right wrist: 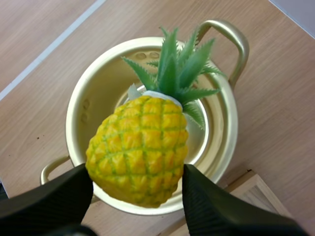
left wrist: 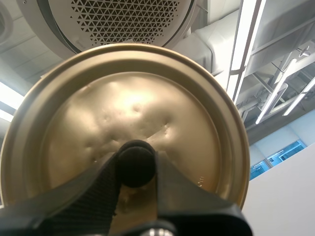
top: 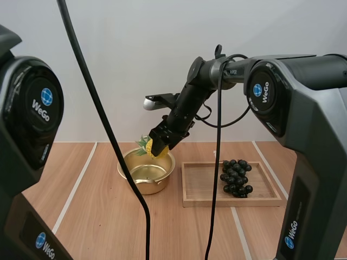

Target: Open the pot, put the pineapple inside, and close it

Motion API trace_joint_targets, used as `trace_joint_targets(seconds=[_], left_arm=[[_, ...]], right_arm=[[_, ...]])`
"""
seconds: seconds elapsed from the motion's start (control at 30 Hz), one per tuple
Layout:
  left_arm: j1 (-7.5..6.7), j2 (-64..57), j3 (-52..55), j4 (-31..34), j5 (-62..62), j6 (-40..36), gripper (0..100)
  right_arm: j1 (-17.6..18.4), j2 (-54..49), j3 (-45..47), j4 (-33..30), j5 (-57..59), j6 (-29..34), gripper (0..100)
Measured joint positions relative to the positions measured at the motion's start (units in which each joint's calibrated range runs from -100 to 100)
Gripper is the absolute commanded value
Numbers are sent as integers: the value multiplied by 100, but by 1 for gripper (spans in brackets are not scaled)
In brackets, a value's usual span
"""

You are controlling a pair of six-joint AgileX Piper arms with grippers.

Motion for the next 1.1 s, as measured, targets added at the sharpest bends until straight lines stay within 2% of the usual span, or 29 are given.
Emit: trace_joint_targets(seconds=[0.17, 0.23, 0.33, 0.4, 0.47, 0.87, 1.1], left_arm=[[0, 0, 0, 0, 0, 0, 0], [0, 0, 0, 0, 0, 0, 0], [0, 0, 0, 0, 0, 0, 0], [0, 0, 0, 0, 0, 9, 0], [0, 0, 0, 0, 0, 9, 0], [0, 0, 0, 0, 155, 9, 0], [0, 0, 0, 0, 200, 9, 0]], right_arm=[[82, 164, 0, 39, 0, -52, 27], [129, 276, 0, 39, 0, -52, 32], [194, 445, 0, -8, 0, -52, 55], [239, 573, 0, -32, 0, -52, 76], [257, 675, 0, -47, 0, -52, 100], [265, 610, 0, -18, -18, -447, 100], [265, 148, 0, -77, -18, -571, 100]])
